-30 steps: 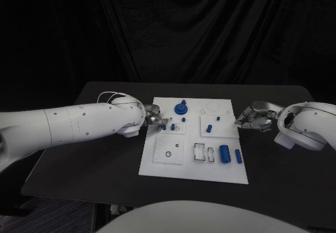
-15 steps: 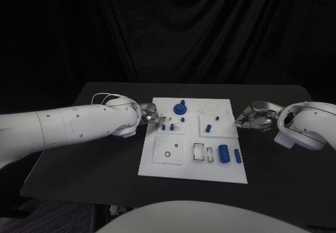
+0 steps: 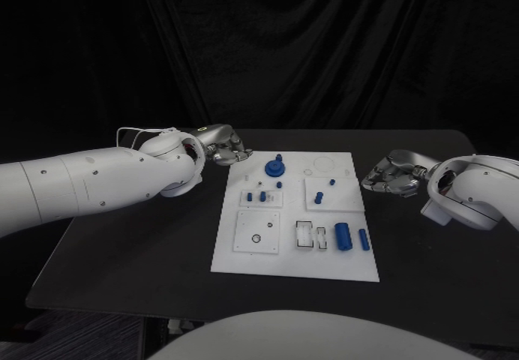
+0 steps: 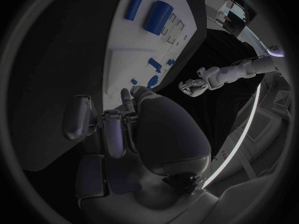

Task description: Assemble the parts on the task board

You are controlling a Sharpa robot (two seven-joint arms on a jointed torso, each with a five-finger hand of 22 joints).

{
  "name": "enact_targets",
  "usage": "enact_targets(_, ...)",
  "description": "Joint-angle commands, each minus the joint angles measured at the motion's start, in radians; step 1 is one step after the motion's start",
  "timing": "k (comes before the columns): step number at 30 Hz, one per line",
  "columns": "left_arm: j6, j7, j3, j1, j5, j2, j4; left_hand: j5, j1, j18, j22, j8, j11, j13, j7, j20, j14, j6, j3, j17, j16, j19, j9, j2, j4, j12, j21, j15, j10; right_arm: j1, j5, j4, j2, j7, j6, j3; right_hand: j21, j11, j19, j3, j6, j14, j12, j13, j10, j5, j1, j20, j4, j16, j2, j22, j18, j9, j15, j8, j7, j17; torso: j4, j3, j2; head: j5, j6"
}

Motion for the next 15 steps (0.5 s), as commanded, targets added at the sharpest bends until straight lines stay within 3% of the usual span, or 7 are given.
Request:
enact_targets(1,-0.087,0.363,0.0,0.008,-0.049,0.028,-0.042,-0.003,0.134,-0.014,0.263,-0.017,0.018,0.148,0.013,0.015,0.049,-0.037,0.069,0.167,-0.035,0.105,0.017,-0.032,-0.01,-0.073,-0.003,0.012,-0.058,-0.002,-0.004,0.002,0.002,0.049,-0.079,0.001,0.01,-0.009,0.012,0.006,0.01,0.066,0.007,0.198,0.042,0.006,0.006,-0.001,-0.002,0.008,-0.008,0.16,0.008,0.002,-0.006,0.006,-0.003,0.171,-0.0024,0.0007,0.0,-0.001,0.0)
enact_targets(3,-0.063,0.434,0.0,0.01,-0.051,0.05,-0.072,-0.05,0.198,-0.014,0.263,-0.055,0.026,0.051,0.018,0.03,-0.047,-0.08,0.102,0.041,-0.107,0.105,-0.001,-0.045,-0.002,-0.209,-0.003,0.024,-0.2,-0.002,-0.004,0.002,0.002,0.055,-0.085,0.001,0.011,-0.01,0.013,0.007,0.013,0.067,0.007,0.198,0.042,0.009,0.006,-0.002,-0.003,0.008,-0.009,0.161,0.008,0.003,-0.007,0.007,-0.004,0.172,-0.0041,0.0023,-0.001,-0.001,0.0)
enact_targets(4,-0.048,0.46,0.0,0.01,-0.051,0.06,-0.086,-0.125,0.242,-0.014,0.263,-0.084,0.051,-0.065,0.047,0.045,-0.137,-0.096,0.124,-0.052,-0.173,0.105,-0.019,-0.055,0.007,-0.381,-0.003,0.042,-0.37,-0.002,-0.004,0.003,0.002,0.057,-0.087,0.001,0.011,-0.01,0.013,0.007,0.013,0.067,0.007,0.198,0.042,0.011,0.006,-0.002,-0.003,0.008,-0.009,0.161,0.008,0.003,-0.008,0.007,-0.005,0.172,-0.0039,0.003,0.0,-0.002,0.0)
enact_targets(7,-0.006,0.512,0.0,0.01,-0.072,0.091,-0.127,-0.162,0.325,-0.009,0.244,-0.131,0.117,-0.304,0.057,0.103,-0.371,-0.139,0.171,-0.244,-0.321,-0.013,-0.041,-0.062,-0.015,-0.772,0.007,0.105,-0.766,-0.002,-0.004,0.003,0.002,0.061,-0.09,0.001,0.011,-0.011,0.013,0.008,0.015,0.067,0.007,0.198,0.043,0.015,0.007,-0.003,-0.004,0.009,-0.01,0.161,0.008,0.004,-0.009,0.007,-0.005,0.172,-0.0005,0.0028,0.002,-0.008,0.0)
enact_targets(9,0.016,0.523,0.0,0.008,-0.125,0.111,-0.154,-0.193,0.365,-0.009,0.246,-0.186,0.131,-0.376,0.096,0.138,-0.423,-0.191,0.175,-0.272,-0.334,0.008,-0.072,-0.062,-0.035,-0.866,0.006,0.124,-0.819,-0.002,-0.004,0.003,0.002,0.062,-0.092,0.001,0.011,-0.011,0.013,0.008,0.015,0.067,0.007,0.198,0.043,0.015,0.007,-0.003,-0.004,0.009,-0.01,0.161,0.008,0.004,-0.009,0.007,-0.005,0.172,0.0017,0.0009,0.003,-0.012,0.0)
enact_targets(10,0.025,0.522,0.0,0.005,-0.156,0.121,-0.165,-0.229,0.385,-0.014,0.263,-0.238,0.126,-0.414,0.079,0.155,-0.375,-0.239,0.184,-0.244,-0.304,0.105,-0.115,-0.067,-0.048,-0.918,-0.003,0.112,-0.863,-0.002,-0.004,0.003,0.001,0.063,-0.092,0.001,0.011,-0.011,0.014,0.008,0.015,0.067,0.007,0.197,0.042,0.017,0.007,-0.003,-0.005,0.009,-0.01,0.161,0.008,0.004,-0.009,0.008,-0.005,0.172,0.001,0.0004,0.003,-0.012,0.0)
enact_targets(15,0.055,0.495,0.0,-0.01,-0.264,0.156,-0.201,-0.311,0.437,-0.014,0.263,-0.261,0.095,-0.516,0.019,0.216,-0.196,-0.275,0.198,-0.134,-0.209,0.105,-0.246,-0.096,-0.092,-1.021,-0.003,0.068,-0.917,-0.002,-0.004,0.005,-0.001,0.064,-0.093,0.001,0.011,-0.012,0.014,0.008,0.015,0.067,0.007,0.197,0.042,0.019,0.008,-0.004,-0.005,0.009,-0.01,0.161,0.008,0.004,-0.009,0.008,-0.006,0.172,-0.0043,0.0018,0.003,-0.005,0.0)
